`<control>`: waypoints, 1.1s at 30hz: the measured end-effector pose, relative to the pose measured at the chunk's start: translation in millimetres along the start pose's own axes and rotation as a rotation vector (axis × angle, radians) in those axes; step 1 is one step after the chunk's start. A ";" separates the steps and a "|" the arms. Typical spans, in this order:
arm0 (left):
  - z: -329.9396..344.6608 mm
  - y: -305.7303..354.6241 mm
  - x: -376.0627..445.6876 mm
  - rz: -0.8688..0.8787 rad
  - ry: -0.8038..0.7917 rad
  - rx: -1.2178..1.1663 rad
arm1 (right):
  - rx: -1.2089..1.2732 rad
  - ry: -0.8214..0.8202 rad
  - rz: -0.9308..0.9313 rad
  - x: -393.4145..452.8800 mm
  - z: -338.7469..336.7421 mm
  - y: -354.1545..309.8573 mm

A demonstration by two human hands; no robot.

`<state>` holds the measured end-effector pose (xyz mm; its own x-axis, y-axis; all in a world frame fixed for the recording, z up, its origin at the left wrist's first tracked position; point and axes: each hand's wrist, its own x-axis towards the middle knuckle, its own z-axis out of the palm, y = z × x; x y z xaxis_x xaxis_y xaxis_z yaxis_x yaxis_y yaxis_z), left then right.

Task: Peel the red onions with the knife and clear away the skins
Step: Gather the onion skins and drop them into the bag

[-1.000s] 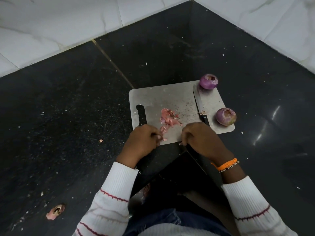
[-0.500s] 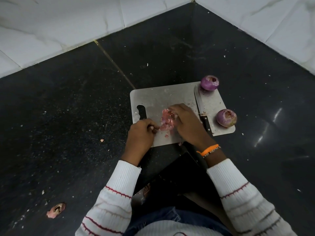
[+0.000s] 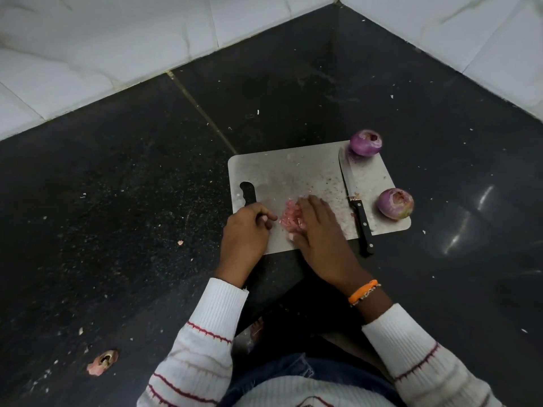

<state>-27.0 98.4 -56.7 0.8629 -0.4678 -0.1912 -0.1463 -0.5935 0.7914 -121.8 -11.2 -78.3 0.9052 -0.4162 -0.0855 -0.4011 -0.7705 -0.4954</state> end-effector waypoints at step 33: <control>33.5 -3.3 2.8 0.518 -0.207 0.326 | 1.242 0.085 0.367 2.3 -62.3 36.2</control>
<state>-40.3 77.1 -79.3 0.5345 -0.8445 0.0344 -0.6865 -0.4100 0.6005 -143.0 -70.1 -42.6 0.7408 -0.5704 -0.3547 -0.1834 0.3362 -0.9237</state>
